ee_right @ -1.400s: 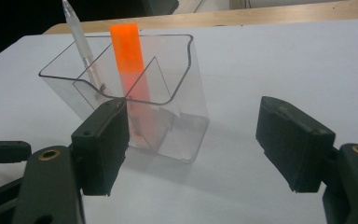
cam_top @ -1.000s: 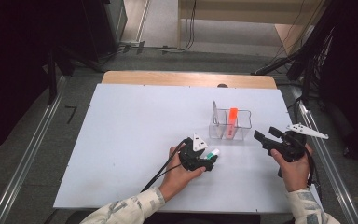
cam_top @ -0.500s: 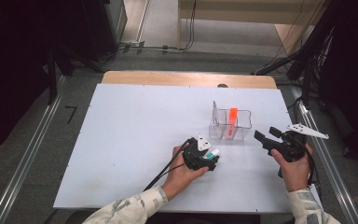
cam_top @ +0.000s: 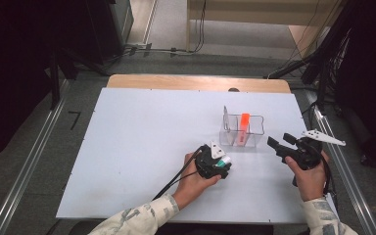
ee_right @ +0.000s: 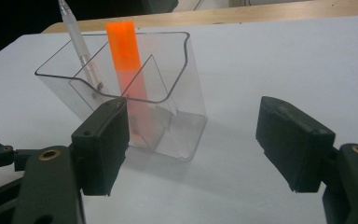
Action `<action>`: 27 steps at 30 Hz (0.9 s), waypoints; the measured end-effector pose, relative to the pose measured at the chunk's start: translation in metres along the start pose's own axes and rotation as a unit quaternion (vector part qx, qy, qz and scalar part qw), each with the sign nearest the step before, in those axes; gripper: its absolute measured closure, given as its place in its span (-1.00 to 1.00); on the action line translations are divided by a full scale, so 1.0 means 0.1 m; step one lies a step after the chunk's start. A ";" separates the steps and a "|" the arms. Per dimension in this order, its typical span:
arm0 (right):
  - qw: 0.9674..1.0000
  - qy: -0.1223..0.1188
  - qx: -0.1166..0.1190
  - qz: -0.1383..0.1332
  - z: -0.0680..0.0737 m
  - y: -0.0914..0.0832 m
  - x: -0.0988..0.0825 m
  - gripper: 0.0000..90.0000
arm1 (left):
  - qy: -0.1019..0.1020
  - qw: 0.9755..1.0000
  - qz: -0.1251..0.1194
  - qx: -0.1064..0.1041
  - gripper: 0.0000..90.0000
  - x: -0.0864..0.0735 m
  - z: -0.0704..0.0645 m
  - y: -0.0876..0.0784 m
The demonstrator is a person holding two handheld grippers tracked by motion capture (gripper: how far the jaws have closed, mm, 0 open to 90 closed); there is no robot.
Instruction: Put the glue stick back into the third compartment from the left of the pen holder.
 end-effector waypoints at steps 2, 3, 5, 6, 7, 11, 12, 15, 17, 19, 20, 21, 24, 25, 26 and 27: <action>1.000 0.000 0.001 -0.001 0.00 0.00 0.00 -0.46 | 0.002 1.000 0.003 0.000 -0.02 -0.01 0.00 0.01; 1.000 0.000 0.001 -0.001 0.00 0.00 0.00 -0.46 | 0.003 1.000 0.003 0.000 0.00 -0.01 -0.01 0.01; 1.000 0.000 0.001 0.000 0.00 0.00 0.00 -0.46 | 0.005 1.000 0.004 0.000 0.04 -0.02 -0.02 0.02; 1.000 0.001 0.001 0.000 0.00 0.00 0.00 -0.46 | 0.007 1.000 0.004 0.001 0.05 -0.02 -0.02 0.02; 1.000 0.001 0.001 0.000 0.00 0.00 0.00 -0.46 | 0.009 1.000 0.003 0.002 0.06 -0.02 -0.02 0.02; 1.000 0.000 0.001 0.001 0.00 0.00 0.00 -0.46 | 0.012 1.000 0.003 0.005 0.15 -0.02 -0.03 0.02; 1.000 0.000 0.001 0.001 0.00 0.00 0.00 -0.46 | 0.013 1.000 0.003 0.007 0.18 -0.02 -0.02 0.02; 1.000 -0.001 0.001 0.001 0.00 0.00 0.00 -0.46 | 0.017 1.000 0.003 0.009 0.23 -0.02 -0.03 0.03; 1.000 0.000 0.001 0.000 0.00 0.00 0.00 -0.46 | 0.018 1.000 0.005 0.011 0.24 -0.03 -0.03 0.03; 1.000 0.001 0.001 0.000 0.00 0.00 0.00 -0.46 | 0.019 1.000 0.005 0.014 0.26 -0.03 -0.03 0.03; 1.000 0.001 0.001 0.000 0.00 0.00 0.00 -0.46 | 0.021 1.000 0.006 0.014 0.27 -0.03 -0.04 0.03; 1.000 0.001 0.000 0.000 0.00 0.00 0.00 -0.46 | 0.022 1.000 0.004 0.016 0.29 -0.03 -0.04 0.03; 1.000 0.001 0.001 0.001 0.00 0.00 0.00 -0.46 | 0.025 1.000 0.003 0.015 0.37 -0.03 -0.06 0.03; 1.000 0.001 0.001 0.001 0.00 0.00 0.00 -0.46 | 0.026 1.000 0.004 0.014 0.41 -0.03 -0.06 0.03; 1.000 0.001 0.000 0.002 0.00 0.00 0.00 -0.46 | 0.027 1.000 0.004 0.014 0.42 -0.03 -0.07 0.03; 1.000 0.002 0.000 0.002 0.00 0.00 0.00 -0.46 | 0.027 1.000 0.004 0.014 0.43 -0.03 -0.07 0.03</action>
Point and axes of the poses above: each handheld gripper's, and its own axes: y roughly forward along the jaws, x roughly out of its top, z roughly to its left, the point moved 10 cm from there along y, roughly forward along the jaws, and after that the axes turned 2 degrees about x, right-handed, at the moved point
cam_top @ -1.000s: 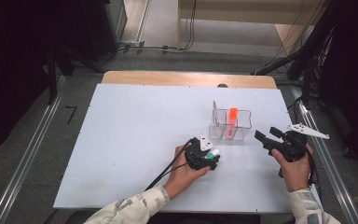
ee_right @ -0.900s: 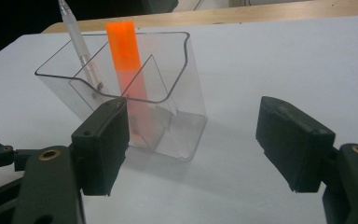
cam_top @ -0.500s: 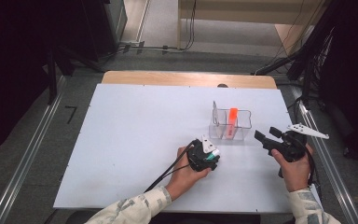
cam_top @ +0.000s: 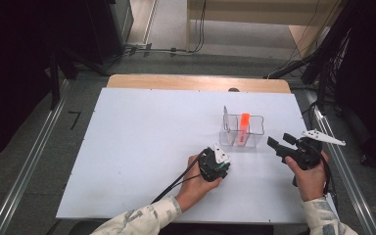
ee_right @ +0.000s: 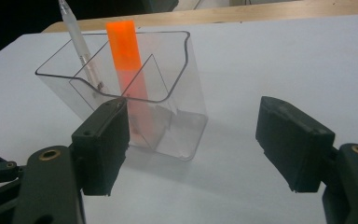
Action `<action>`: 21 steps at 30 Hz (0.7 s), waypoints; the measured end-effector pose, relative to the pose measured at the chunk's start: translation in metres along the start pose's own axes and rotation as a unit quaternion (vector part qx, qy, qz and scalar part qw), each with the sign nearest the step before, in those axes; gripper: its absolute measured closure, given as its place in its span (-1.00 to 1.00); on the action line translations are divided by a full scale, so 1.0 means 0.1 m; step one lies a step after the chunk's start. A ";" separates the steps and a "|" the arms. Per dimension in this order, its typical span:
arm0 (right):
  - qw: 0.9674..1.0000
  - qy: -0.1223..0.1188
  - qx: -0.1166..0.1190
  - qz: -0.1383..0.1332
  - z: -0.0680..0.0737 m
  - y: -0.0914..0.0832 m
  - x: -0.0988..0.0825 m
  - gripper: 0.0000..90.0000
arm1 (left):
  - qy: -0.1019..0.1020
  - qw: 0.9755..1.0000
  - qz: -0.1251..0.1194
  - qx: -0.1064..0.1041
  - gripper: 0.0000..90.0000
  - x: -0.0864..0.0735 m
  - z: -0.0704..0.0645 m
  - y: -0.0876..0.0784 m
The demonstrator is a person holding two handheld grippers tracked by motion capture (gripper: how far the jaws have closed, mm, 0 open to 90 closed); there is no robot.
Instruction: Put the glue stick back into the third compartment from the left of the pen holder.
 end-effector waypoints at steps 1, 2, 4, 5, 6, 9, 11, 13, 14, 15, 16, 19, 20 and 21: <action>1.000 0.000 0.000 0.000 0.00 0.00 0.00 -0.46 | 0.000 1.000 0.000 0.000 0.43 0.00 0.00 0.00; 1.000 0.000 0.000 0.000 0.00 0.00 0.00 -0.46 | 0.000 1.000 0.000 0.001 0.43 0.00 0.00 0.00; 1.000 0.000 0.000 0.000 0.00 0.00 0.00 -0.46 | 0.000 1.000 0.000 0.001 0.44 0.00 0.00 0.00; 1.000 0.000 0.000 0.000 0.00 0.00 0.00 -0.46 | 0.001 1.000 -0.001 0.002 0.45 0.00 0.00 0.00; 1.000 0.000 0.000 0.000 0.00 0.00 0.00 -0.46 | 0.000 1.000 -0.001 0.001 0.45 0.00 0.00 0.00; 1.000 0.000 0.000 0.001 0.00 0.00 0.00 -0.46 | 0.000 1.000 -0.001 0.001 0.46 0.00 0.00 0.00; 1.000 0.000 0.000 0.000 -0.01 0.00 0.00 -0.46 | 0.001 1.000 -0.001 0.002 0.46 0.00 0.00 0.00; 1.000 0.000 0.000 0.001 -0.01 0.00 0.00 -0.46 | -0.002 1.000 0.001 0.000 0.46 0.00 0.00 0.00; 1.000 0.000 -0.001 0.001 -0.01 0.00 0.00 -0.46 | -0.005 1.000 0.000 -0.001 0.46 0.00 0.00 0.00; 1.000 0.000 0.000 0.000 -0.01 0.00 0.00 -0.46 | -0.007 1.000 0.001 -0.003 0.46 0.01 0.00 0.00; 1.000 0.000 0.000 0.000 -0.01 0.00 0.00 -0.46 | -0.011 1.000 0.002 -0.005 0.46 0.01 0.01 -0.01; 1.000 0.002 0.000 0.000 -0.02 0.00 0.00 -0.46 | -0.019 1.000 0.004 -0.011 0.46 0.01 0.02 -0.01; 1.000 0.002 0.000 0.000 -0.02 0.00 0.00 -0.46 | -0.020 1.000 0.004 -0.011 0.46 0.01 0.02 -0.02; 1.000 0.003 0.000 0.000 -0.02 0.00 0.00 -0.46 | -0.021 1.000 0.005 -0.011 0.46 0.01 0.02 -0.02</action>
Point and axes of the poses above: each handheld gripper's, and its own axes: y roughly forward along the jaws, x roughly out of its top, z roughly to its left, the point moved 10 cm from there along y, roughly forward along the jaws, and after that the axes turned 2 degrees about x, right-handed, at the moved point
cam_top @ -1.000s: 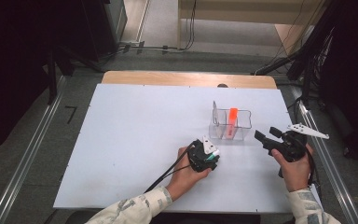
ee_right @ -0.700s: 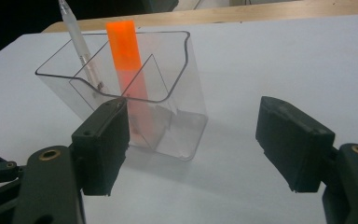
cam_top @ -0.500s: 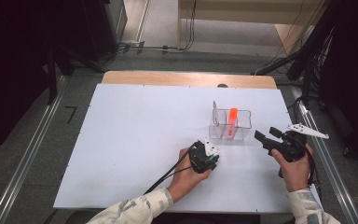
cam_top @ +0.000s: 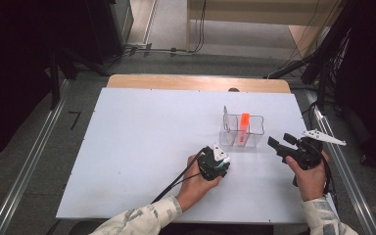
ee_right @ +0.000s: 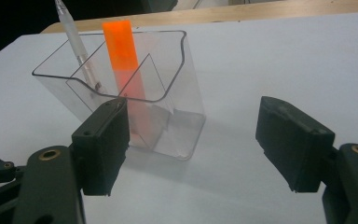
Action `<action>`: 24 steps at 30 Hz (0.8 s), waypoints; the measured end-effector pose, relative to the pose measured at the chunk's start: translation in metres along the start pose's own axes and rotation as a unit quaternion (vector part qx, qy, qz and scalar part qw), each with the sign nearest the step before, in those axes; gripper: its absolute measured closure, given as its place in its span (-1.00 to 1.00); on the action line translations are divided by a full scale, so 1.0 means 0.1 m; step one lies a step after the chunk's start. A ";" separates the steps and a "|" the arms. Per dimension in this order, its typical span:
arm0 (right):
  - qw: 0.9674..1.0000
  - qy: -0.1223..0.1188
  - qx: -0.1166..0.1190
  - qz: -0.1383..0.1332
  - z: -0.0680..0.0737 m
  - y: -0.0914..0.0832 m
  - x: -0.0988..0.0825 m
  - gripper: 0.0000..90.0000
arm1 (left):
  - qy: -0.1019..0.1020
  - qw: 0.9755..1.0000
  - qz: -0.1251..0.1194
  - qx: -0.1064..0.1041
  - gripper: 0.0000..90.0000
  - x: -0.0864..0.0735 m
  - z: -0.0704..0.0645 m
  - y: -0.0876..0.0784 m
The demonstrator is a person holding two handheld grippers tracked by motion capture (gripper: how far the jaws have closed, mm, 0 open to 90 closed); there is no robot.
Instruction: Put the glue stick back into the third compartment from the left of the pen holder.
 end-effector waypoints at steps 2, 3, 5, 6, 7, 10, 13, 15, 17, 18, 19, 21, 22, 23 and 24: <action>1.000 0.001 0.000 0.000 0.00 0.00 0.00 -0.46 | -0.002 1.000 -0.002 0.000 0.46 0.01 0.00 -0.01; 1.000 0.001 0.000 0.000 0.00 0.00 0.00 -0.46 | -0.004 1.000 -0.003 -0.001 0.46 0.01 0.00 -0.01; 1.000 0.000 0.000 0.000 0.00 0.00 0.00 -0.46 | -0.006 1.000 -0.006 -0.002 0.46 0.02 0.00 -0.02; 1.000 0.000 0.000 0.001 0.01 0.00 0.00 -0.46 | -0.007 1.000 -0.006 -0.002 0.46 0.03 0.01 -0.03; 1.000 0.001 0.000 0.001 0.00 0.00 0.00 -0.46 | -0.008 1.000 -0.008 -0.002 0.46 0.03 0.01 -0.03; 1.000 0.000 0.000 0.000 0.00 0.00 0.00 -0.46 | -0.011 1.000 -0.011 -0.002 0.46 0.05 0.03 -0.05; 1.000 0.000 0.000 0.000 0.00 0.00 0.00 -0.46 | -0.011 1.000 -0.013 -0.004 0.47 0.06 0.03 -0.07; 1.000 0.000 0.000 -0.001 0.00 0.00 0.00 -0.46 | -0.010 1.000 -0.017 -0.007 0.47 0.08 0.02 -0.07; 1.000 0.000 -0.001 -0.002 0.00 -0.01 0.00 -0.46 | -0.009 1.000 -0.022 -0.007 0.47 0.09 0.02 -0.09; 1.000 0.001 -0.001 -0.002 0.00 -0.01 0.01 -0.46 | -0.009 1.000 -0.026 -0.007 0.47 0.10 0.02 -0.09; 1.000 0.001 -0.001 -0.002 0.00 -0.01 0.00 -0.46 | -0.011 0.999 -0.029 -0.009 0.47 0.11 0.02 -0.10; 1.000 0.001 -0.001 -0.002 0.00 -0.01 0.00 -0.45 | -0.012 0.999 -0.035 -0.010 0.47 0.13 0.02 -0.12; 1.000 0.001 -0.001 -0.002 0.00 -0.01 0.00 -0.45 | -0.013 0.999 -0.041 -0.010 0.47 0.15 0.02 -0.13; 1.000 0.001 -0.001 -0.002 0.00 -0.01 0.00 -0.45 | -0.013 0.999 -0.042 -0.011 0.47 0.16 0.02 -0.14; 1.000 0.001 -0.001 -0.002 0.00 -0.01 0.00 -0.45 | -0.014 0.999 -0.048 -0.011 0.47 0.18 0.02 -0.15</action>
Point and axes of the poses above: each handheld gripper's, and its own axes: y roughly forward along the jaws, x roughly out of its top, z roughly to its left, the point moved 10 cm from there along y, roughly forward along the jaws, and after that the axes turned 2 degrees about x, right-handed, at the moved point
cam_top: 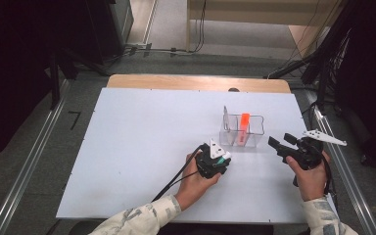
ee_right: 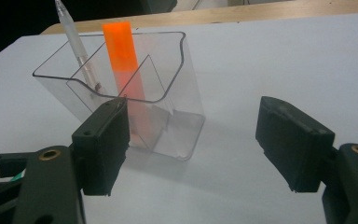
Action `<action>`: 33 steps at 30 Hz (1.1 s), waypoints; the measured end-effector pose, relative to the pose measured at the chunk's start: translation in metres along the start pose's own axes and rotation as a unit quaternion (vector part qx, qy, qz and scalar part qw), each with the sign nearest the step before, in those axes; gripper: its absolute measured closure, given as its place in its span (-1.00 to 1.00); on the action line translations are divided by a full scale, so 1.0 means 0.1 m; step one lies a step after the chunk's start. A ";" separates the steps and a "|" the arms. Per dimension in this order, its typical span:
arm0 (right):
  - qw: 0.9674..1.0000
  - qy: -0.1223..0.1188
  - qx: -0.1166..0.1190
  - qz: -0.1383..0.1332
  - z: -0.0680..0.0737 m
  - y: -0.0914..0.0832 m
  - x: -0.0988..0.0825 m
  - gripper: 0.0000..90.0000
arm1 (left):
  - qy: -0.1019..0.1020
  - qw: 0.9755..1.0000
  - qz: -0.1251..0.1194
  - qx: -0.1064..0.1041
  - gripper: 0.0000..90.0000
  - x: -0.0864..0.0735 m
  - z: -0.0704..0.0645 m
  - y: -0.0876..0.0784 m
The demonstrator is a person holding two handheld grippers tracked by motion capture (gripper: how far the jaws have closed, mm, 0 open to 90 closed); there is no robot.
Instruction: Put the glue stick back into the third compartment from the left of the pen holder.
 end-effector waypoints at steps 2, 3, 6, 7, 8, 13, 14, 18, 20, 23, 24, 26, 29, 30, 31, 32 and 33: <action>1.000 0.000 0.000 0.000 0.00 0.00 0.00 -0.45 | -0.001 1.000 -0.005 -0.002 0.47 0.03 -0.01 -0.02; 1.000 0.000 -0.001 0.000 0.00 0.00 0.00 -0.45 | -0.004 1.000 -0.011 -0.003 0.47 0.05 -0.02 -0.02; 1.000 0.001 -0.002 0.001 -0.01 0.00 0.00 -0.45 | -0.006 1.000 -0.014 -0.007 0.47 0.09 -0.03 -0.04; 1.000 0.000 -0.002 0.001 -0.01 0.00 0.00 -0.45 | -0.006 1.000 -0.013 -0.009 0.47 0.10 -0.03 -0.05; 1.000 0.000 -0.002 0.001 -0.01 0.00 0.00 -0.45 | -0.007 1.000 -0.015 -0.009 0.47 0.12 -0.04 -0.05; 1.000 0.001 -0.003 -0.003 -0.03 -0.03 0.01 -0.45 | -0.011 1.000 -0.023 -0.013 0.47 0.23 -0.05 -0.06; 1.000 0.001 -0.004 -0.003 -0.03 -0.04 0.01 -0.45 | -0.014 0.999 -0.026 -0.014 0.47 0.27 -0.05 -0.07; 1.000 0.002 -0.005 0.002 -0.05 -0.05 -0.03 -0.45 | -0.022 0.999 -0.043 -0.018 0.47 0.43 -0.05 -0.09; 1.000 0.003 -0.007 0.005 -0.07 -0.06 -0.05 -0.45 | -0.022 0.998 -0.049 -0.020 0.47 0.50 -0.06 -0.09; 1.000 0.004 -0.007 0.005 -0.09 -0.07 -0.05 -0.45 | -0.021 0.998 -0.051 -0.023 0.47 0.56 -0.09 -0.07; 1.000 0.005 -0.008 0.006 -0.10 -0.08 -0.06 -0.45 | -0.022 0.998 -0.052 -0.024 0.47 0.58 -0.10 -0.05; 1.000 0.005 -0.007 0.008 -0.11 -0.08 -0.08 -0.45 | -0.023 0.998 -0.053 -0.025 0.47 0.61 -0.11 -0.03; 1.000 0.006 -0.009 0.014 -0.13 -0.08 -0.11 -0.45 | -0.024 0.998 -0.054 -0.027 0.47 0.66 -0.13 0.02; 1.000 0.007 -0.009 0.014 -0.14 -0.07 -0.11 -0.45 | -0.025 0.998 -0.055 -0.026 0.47 0.68 -0.13 0.03; 1.000 0.009 -0.009 0.014 -0.14 -0.07 -0.11 -0.45 | -0.026 0.998 -0.058 -0.026 0.47 0.70 -0.14 0.04; 1.000 0.009 -0.009 0.015 -0.15 -0.07 -0.12 -0.45 | -0.027 0.998 -0.059 -0.027 0.47 0.73 -0.14 0.05; 1.000 0.009 -0.008 0.014 -0.14 -0.07 -0.11 -0.45 | -0.025 0.998 -0.059 -0.028 0.47 0.75 -0.14 0.05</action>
Point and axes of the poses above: each handheld gripper's, and its own axes: y roughly forward along the jaws, x roughly out of its top, z roughly to its left, the point moved 10 cm from there along y, roughly forward along the jaws, and after that the axes turned 2 degrees about x, right-handed, at the moved point
